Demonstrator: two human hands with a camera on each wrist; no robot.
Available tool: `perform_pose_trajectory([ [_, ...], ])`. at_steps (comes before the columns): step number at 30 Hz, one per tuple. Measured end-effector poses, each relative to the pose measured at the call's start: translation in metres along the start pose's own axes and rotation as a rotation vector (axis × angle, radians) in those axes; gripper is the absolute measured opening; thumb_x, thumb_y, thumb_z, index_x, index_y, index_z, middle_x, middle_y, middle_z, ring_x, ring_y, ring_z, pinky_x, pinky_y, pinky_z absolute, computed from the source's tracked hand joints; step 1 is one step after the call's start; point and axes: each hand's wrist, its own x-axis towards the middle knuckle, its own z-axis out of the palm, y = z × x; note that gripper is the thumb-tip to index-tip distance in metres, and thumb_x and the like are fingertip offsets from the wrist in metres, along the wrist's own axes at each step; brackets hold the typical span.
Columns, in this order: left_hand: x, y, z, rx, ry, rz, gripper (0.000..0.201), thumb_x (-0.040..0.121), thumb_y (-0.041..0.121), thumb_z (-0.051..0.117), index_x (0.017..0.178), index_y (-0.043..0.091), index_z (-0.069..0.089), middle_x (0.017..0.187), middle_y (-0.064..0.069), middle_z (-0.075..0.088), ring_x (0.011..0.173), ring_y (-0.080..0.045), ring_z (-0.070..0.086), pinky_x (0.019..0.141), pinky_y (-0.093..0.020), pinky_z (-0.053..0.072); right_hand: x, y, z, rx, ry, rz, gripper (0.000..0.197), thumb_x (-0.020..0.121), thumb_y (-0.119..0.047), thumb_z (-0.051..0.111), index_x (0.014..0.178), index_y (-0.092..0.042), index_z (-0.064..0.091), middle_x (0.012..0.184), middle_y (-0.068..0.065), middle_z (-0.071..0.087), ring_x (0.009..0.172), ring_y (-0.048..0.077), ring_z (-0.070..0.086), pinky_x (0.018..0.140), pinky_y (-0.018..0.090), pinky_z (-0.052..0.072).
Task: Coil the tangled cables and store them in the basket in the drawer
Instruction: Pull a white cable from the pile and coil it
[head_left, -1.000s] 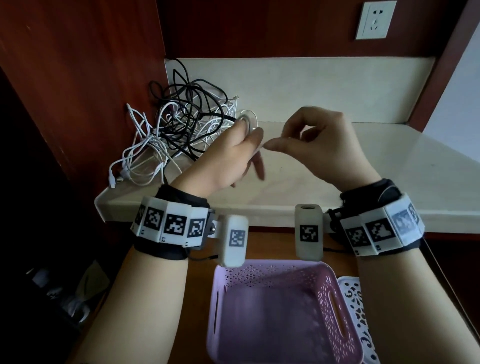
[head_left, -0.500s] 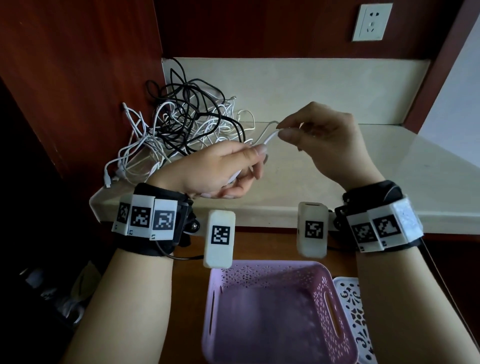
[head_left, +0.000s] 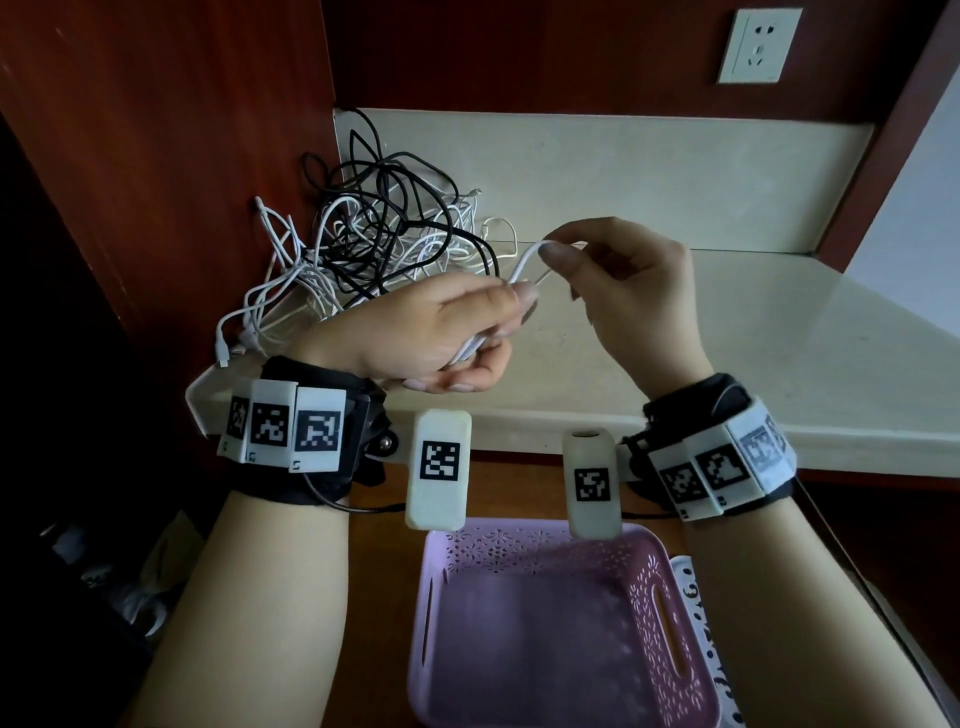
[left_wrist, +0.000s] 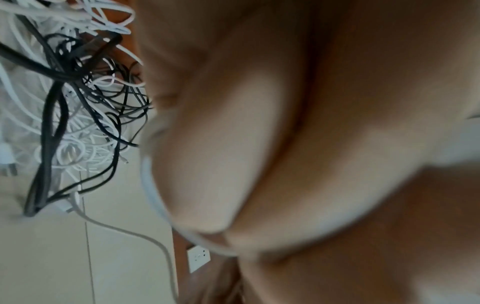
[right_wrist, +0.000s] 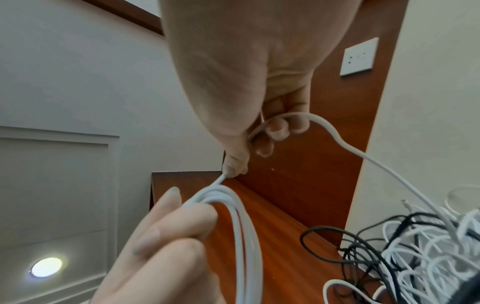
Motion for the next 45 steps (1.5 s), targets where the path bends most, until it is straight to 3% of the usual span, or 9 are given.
perform_pose_trajectory([
  [5, -0.002, -0.003, -0.011, -0.452, 0.018, 0.200, 0.047, 0.102, 0.031, 0.018, 0.065, 0.020, 0.044, 0.039, 0.000, 0.042, 0.023, -0.006, 0.023, 0.030, -0.007, 0.019, -0.005, 0.010, 0.011, -0.025, -0.352, 0.074, 0.013, 0.093, -0.011, 0.058, 0.087, -0.010, 0.070, 0.074, 0.002, 0.069, 0.068, 0.000, 0.061, 0.069, 0.011, 0.044],
  [11, 0.004, -0.003, -0.010, -0.893, 0.024, 0.380, 0.050, 0.102, 0.032, 0.017, 0.066, 0.016, 0.048, 0.039, -0.001, 0.045, 0.022, -0.001, 0.029, 0.028, -0.013, 0.013, -0.010, 0.039, 0.016, -0.271, -0.635, 0.013, 0.020, 0.094, -0.021, 0.052, 0.110, -0.016, 0.063, 0.127, 0.000, 0.056, 0.124, 0.020, 0.048, 0.112, 0.040, 0.027],
  [16, 0.002, 0.001, -0.014, -1.174, -0.093, 0.563, 0.035, 0.098, 0.026, 0.031, 0.076, 0.006, 0.049, 0.043, -0.008, 0.051, 0.025, -0.012, 0.025, 0.030, -0.021, 0.020, -0.014, 0.043, 0.010, -0.380, -0.544, 0.181, 0.018, 0.099, -0.020, 0.045, 0.094, -0.009, 0.059, 0.084, -0.004, 0.065, 0.070, 0.009, 0.051, 0.068, 0.021, 0.034],
  [19, 0.005, -0.001, -0.019, -1.283, 0.142, 0.668, 0.035, 0.101, 0.024, 0.025, 0.084, 0.002, 0.047, 0.049, -0.008, 0.051, 0.026, -0.010, 0.029, 0.031, -0.020, 0.025, -0.012, 0.041, 0.010, -0.329, -0.443, 0.165, 0.013, 0.098, -0.023, 0.048, 0.093, -0.013, 0.055, 0.073, -0.008, 0.070, 0.056, 0.003, 0.052, 0.055, 0.019, 0.037],
  [27, 0.009, -0.002, -0.015, -0.965, 0.801, 0.634, 0.049, 0.106, 0.035, 0.014, 0.126, 0.012, 0.052, 0.102, 0.013, 0.070, 0.058, 0.000, 0.054, 0.066, -0.012, 0.045, -0.010, 0.007, 0.014, -0.137, -0.233, -0.065, 0.009, 0.085, -0.013, 0.068, 0.076, -0.012, 0.067, 0.046, -0.011, 0.041, 0.046, 0.007, 0.035, 0.052, 0.012, 0.030],
  [31, 0.017, -0.008, -0.013, -0.645, 0.855, 0.519, 0.047, 0.106, 0.032, 0.019, 0.144, 0.011, 0.037, 0.147, 0.008, 0.041, 0.120, -0.009, 0.056, 0.110, -0.036, 0.038, -0.004, -0.008, 0.006, -0.262, -0.300, -0.256, 0.008, 0.082, -0.015, 0.069, 0.084, -0.011, 0.075, 0.060, -0.022, 0.049, 0.061, -0.005, 0.046, 0.062, 0.005, 0.031],
  [38, 0.031, -0.012, 0.005, -0.064, 0.734, 0.246, 0.039, 0.104, 0.029, 0.032, 0.142, 0.025, 0.038, 0.158, 0.015, 0.010, 0.133, -0.012, 0.043, 0.101, -0.021, 0.043, 0.000, -0.015, -0.002, -0.225, -0.348, -0.326, 0.011, 0.083, -0.012, 0.067, 0.091, -0.009, 0.074, 0.074, -0.003, 0.047, 0.065, -0.002, 0.043, 0.064, 0.010, 0.034],
  [41, 0.034, -0.012, 0.014, 0.036, 0.604, 0.164, 0.024, 0.104, 0.022, 0.031, 0.127, 0.015, 0.033, 0.119, 0.015, 0.059, 0.097, -0.018, 0.067, 0.079, -0.037, 0.055, 0.000, -0.012, 0.000, -0.223, -0.304, -0.330, 0.012, 0.081, -0.011, 0.070, 0.092, -0.008, 0.073, 0.078, -0.003, 0.045, 0.063, 0.002, 0.045, 0.063, 0.015, 0.039],
  [45, 0.029, -0.015, 0.011, 0.234, 0.527, 0.060, 0.025, 0.105, 0.024, 0.031, 0.098, 0.001, 0.037, 0.061, -0.005, 0.062, 0.029, -0.024, 0.044, 0.034, -0.023, 0.031, 0.002, -0.005, -0.005, -0.181, -0.244, -0.168, 0.026, 0.076, -0.011, 0.077, 0.092, -0.006, 0.057, 0.082, -0.010, 0.051, 0.073, 0.012, 0.054, 0.070, 0.013, 0.043],
])
